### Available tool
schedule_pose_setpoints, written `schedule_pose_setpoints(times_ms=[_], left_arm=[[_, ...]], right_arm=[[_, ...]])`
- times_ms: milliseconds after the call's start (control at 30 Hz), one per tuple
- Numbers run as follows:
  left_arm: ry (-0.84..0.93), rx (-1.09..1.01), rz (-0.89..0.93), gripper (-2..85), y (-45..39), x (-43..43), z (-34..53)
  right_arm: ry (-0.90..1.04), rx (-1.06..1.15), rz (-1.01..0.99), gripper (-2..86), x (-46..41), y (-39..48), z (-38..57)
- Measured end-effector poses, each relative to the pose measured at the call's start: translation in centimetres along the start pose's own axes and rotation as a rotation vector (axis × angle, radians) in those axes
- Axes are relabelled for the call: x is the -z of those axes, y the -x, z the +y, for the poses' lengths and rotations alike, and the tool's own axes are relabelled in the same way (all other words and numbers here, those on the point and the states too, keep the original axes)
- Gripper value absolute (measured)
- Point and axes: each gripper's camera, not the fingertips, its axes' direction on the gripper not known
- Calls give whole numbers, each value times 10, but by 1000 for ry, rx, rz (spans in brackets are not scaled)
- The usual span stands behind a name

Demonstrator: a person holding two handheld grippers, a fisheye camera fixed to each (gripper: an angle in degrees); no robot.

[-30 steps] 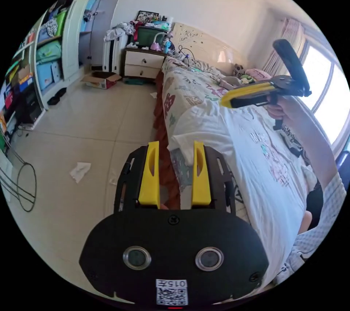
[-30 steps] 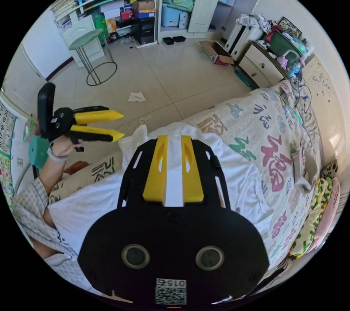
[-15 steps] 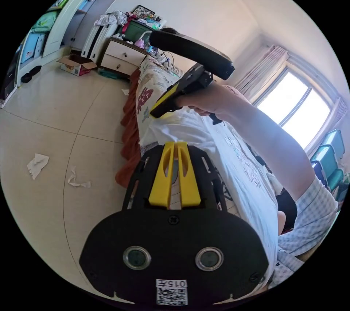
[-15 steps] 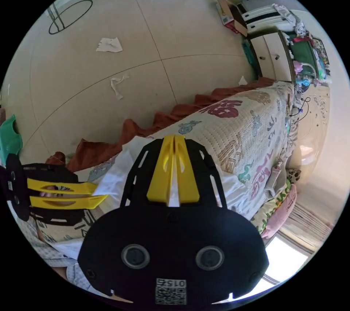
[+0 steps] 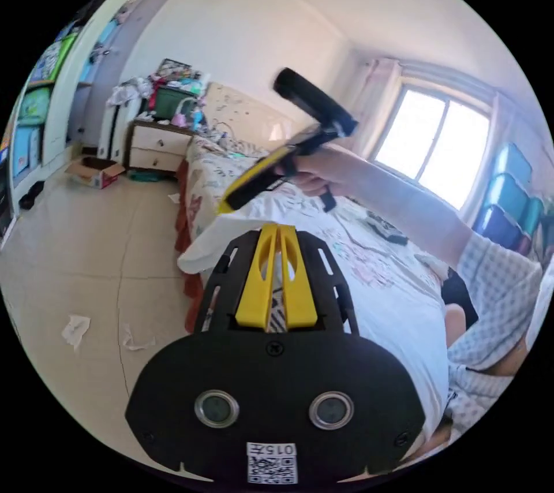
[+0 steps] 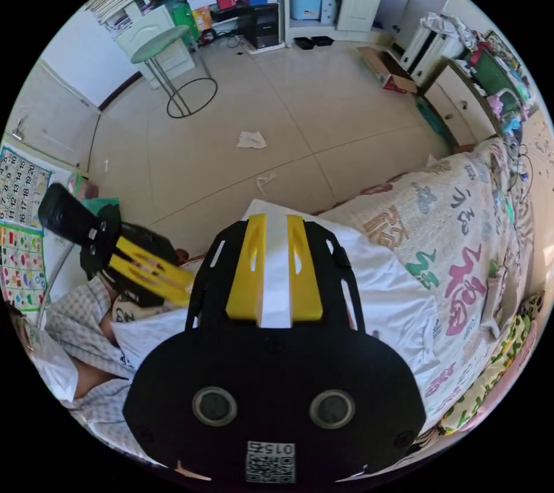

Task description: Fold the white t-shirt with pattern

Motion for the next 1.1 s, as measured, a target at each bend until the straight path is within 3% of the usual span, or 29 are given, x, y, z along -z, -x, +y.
schedule_pose_setpoints(times_ms=[133,300,500,700,967,1100], left_arm=[[192,-189,-72,-5,-48,-35,11],[287,-169,15,-4,-42,-54,24],[278,-194,-29,-3,-55,-54,32],[278,-200,-42,-3,-64,-57,37],[275,-208,-56,-3,-77,-61,46],[253,-187,-57,-4,-80,-59,51]], right_arm=[[217,171,159,93,-46,45,-25],[369,247,318,86,-95,64,-33],[326,250,321,-4,-102,64,-34],[250,206,307,-6,-98,64,-30],[376,271,382,0,-125,84,-29],[265,209,378,-9,-97,74,-17]])
